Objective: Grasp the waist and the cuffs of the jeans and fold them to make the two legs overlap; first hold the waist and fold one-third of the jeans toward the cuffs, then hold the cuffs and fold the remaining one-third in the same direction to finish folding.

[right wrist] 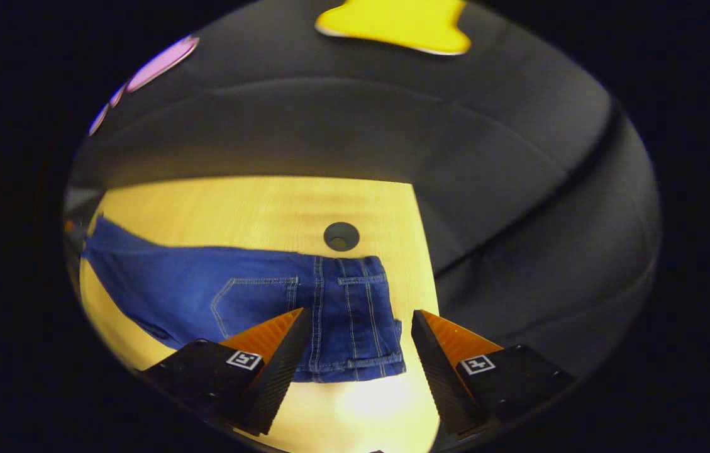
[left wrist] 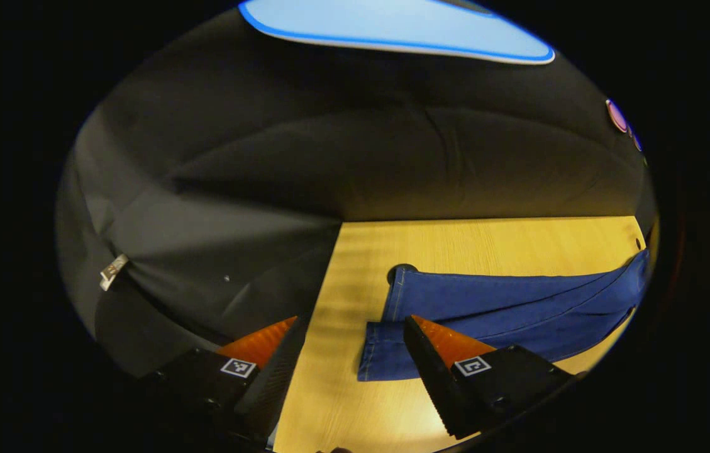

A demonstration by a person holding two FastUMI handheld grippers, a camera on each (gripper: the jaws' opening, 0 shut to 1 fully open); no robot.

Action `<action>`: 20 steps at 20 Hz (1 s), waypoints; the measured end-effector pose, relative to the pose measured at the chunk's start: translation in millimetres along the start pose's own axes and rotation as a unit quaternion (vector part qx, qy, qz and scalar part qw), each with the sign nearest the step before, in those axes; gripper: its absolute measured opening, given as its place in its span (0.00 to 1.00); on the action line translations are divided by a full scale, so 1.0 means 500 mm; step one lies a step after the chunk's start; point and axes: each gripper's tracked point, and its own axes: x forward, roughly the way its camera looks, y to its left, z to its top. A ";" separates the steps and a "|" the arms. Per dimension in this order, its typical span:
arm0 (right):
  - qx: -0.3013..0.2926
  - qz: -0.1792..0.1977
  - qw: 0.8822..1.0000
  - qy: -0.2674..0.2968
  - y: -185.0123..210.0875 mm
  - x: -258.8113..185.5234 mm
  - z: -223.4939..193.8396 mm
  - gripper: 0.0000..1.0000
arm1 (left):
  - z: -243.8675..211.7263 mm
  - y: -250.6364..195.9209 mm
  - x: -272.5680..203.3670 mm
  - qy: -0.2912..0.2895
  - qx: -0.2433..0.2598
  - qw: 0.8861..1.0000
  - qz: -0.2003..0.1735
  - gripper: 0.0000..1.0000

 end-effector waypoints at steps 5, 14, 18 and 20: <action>0.129 -0.028 0.991 -0.036 -0.050 -0.016 -0.081 0.98 | -0.016 0.013 -0.155 -0.061 -0.042 0.997 0.007 0.98; 0.289 -0.026 0.956 -0.039 -0.064 0.057 -0.174 0.98 | -0.150 -0.074 -0.398 -0.085 -0.009 0.996 -0.007 0.98; 0.303 -0.024 0.951 -0.061 -0.050 0.096 -0.156 0.99 | -0.188 -0.125 -0.429 -0.079 -0.010 0.997 -0.019 0.99; 0.293 -0.047 0.953 -0.053 -0.055 0.110 -0.172 0.98 | -0.188 -0.152 -0.434 -0.085 -0.001 0.996 -0.020 0.98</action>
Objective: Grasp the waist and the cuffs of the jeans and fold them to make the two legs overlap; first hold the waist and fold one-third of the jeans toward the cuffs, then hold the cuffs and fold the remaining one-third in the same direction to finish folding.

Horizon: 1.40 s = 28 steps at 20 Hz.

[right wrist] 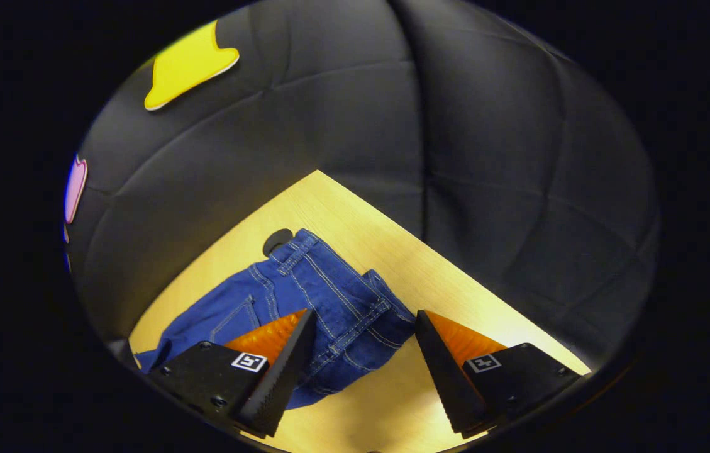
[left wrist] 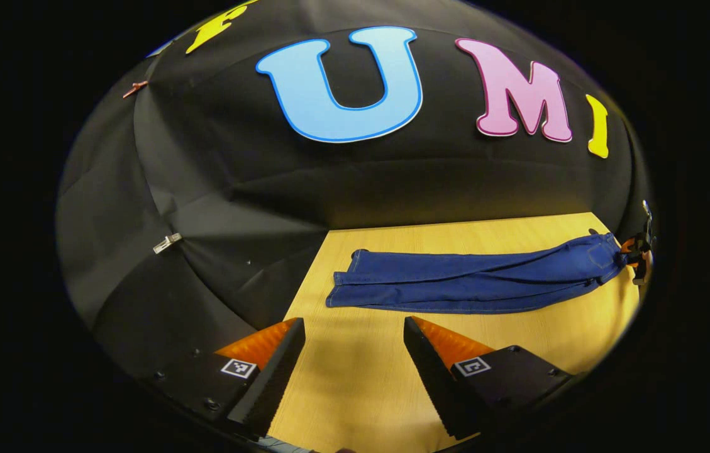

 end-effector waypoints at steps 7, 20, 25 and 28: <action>-0.021 -0.020 0.999 -0.032 -0.003 0.011 -0.002 0.99 | 0.021 -0.101 -0.011 -0.012 0.031 0.998 -0.047 0.98; -0.042 0.037 0.996 -0.076 0.049 -0.006 0.019 0.07 | -0.062 -0.159 -0.037 0.008 -0.007 0.998 -0.062 0.98; -0.063 0.081 0.984 -0.147 0.145 -0.130 0.106 0.07 | -0.083 -0.140 -0.052 0.001 -0.032 0.998 -0.056 0.98; -0.129 0.122 0.966 -0.189 0.248 -0.216 0.149 0.07 | -0.112 -0.132 -0.060 0.003 -0.069 0.996 -0.059 0.98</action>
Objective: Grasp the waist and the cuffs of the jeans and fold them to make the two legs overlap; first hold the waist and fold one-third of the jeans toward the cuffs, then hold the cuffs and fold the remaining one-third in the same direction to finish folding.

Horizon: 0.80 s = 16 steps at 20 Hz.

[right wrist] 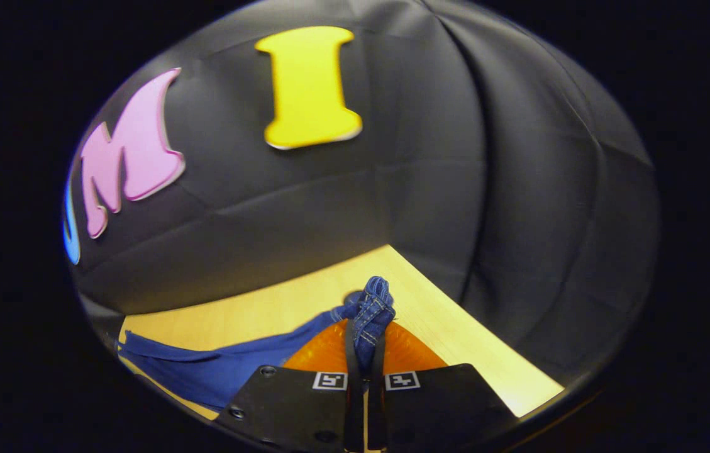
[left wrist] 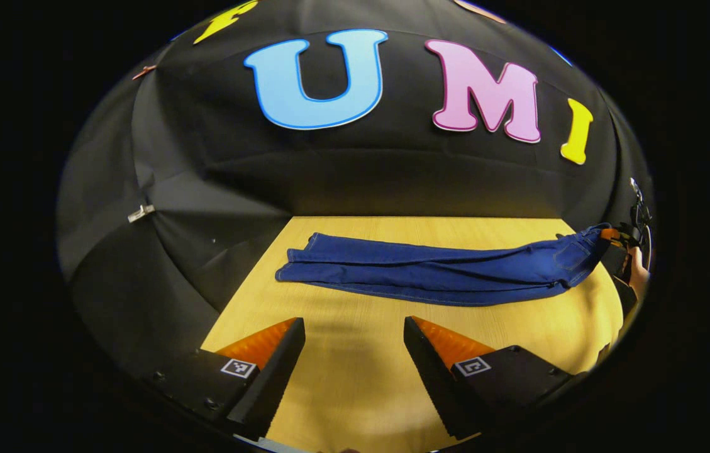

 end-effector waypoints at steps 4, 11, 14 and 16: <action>-0.042 0.077 0.995 -0.041 0.176 -0.121 0.079 0.07 | -0.042 0.017 -0.017 0.002 -0.041 0.999 0.002 0.98; -0.141 0.192 0.969 -0.063 0.465 -0.275 0.107 0.07 | -0.099 0.076 -0.006 -0.010 -0.089 0.996 0.018 0.98; -0.158 0.238 0.958 -0.037 0.588 -0.289 0.000 0.07 | -0.103 0.111 0.025 -0.021 -0.108 0.994 0.025 0.97; -0.172 0.258 0.951 -0.008 0.647 -0.299 -0.098 0.07 | -0.100 0.129 0.052 -0.026 -0.121 0.992 0.027 0.97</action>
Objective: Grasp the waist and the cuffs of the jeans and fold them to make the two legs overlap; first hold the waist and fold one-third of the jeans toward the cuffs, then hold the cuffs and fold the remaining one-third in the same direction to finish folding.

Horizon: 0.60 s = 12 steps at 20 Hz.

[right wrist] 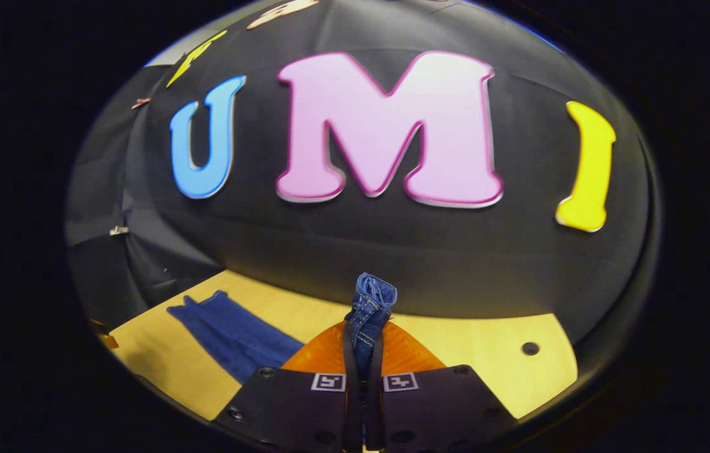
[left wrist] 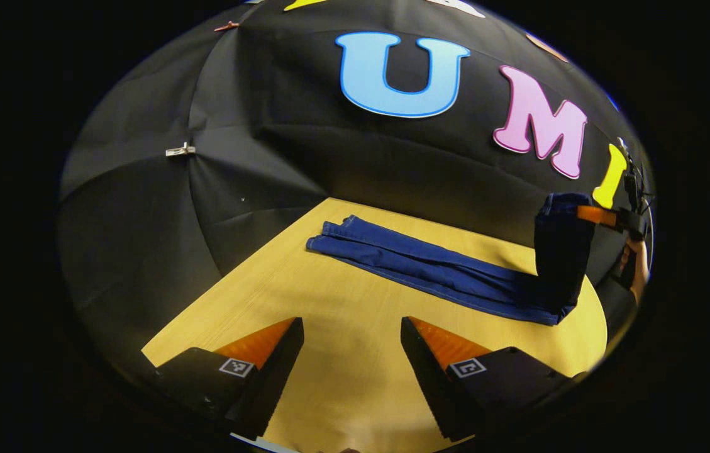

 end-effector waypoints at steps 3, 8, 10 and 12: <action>-0.031 0.022 0.999 0.035 0.075 0.027 -0.096 0.07 | 0.010 0.034 0.055 -0.009 -0.017 1.000 0.002 0.97; -0.048 0.040 0.995 0.083 0.154 0.055 -0.223 0.07 | 0.060 0.062 0.195 -0.016 -0.023 1.000 -0.016 0.97; -0.059 0.036 0.995 0.078 0.165 0.060 -0.235 0.08 | 0.092 0.073 0.264 -0.018 -0.022 0.999 -0.023 0.97; -0.055 0.049 0.994 0.076 0.187 0.059 -0.243 0.15 | 0.119 0.078 0.334 -0.012 -0.029 0.999 -0.032 0.96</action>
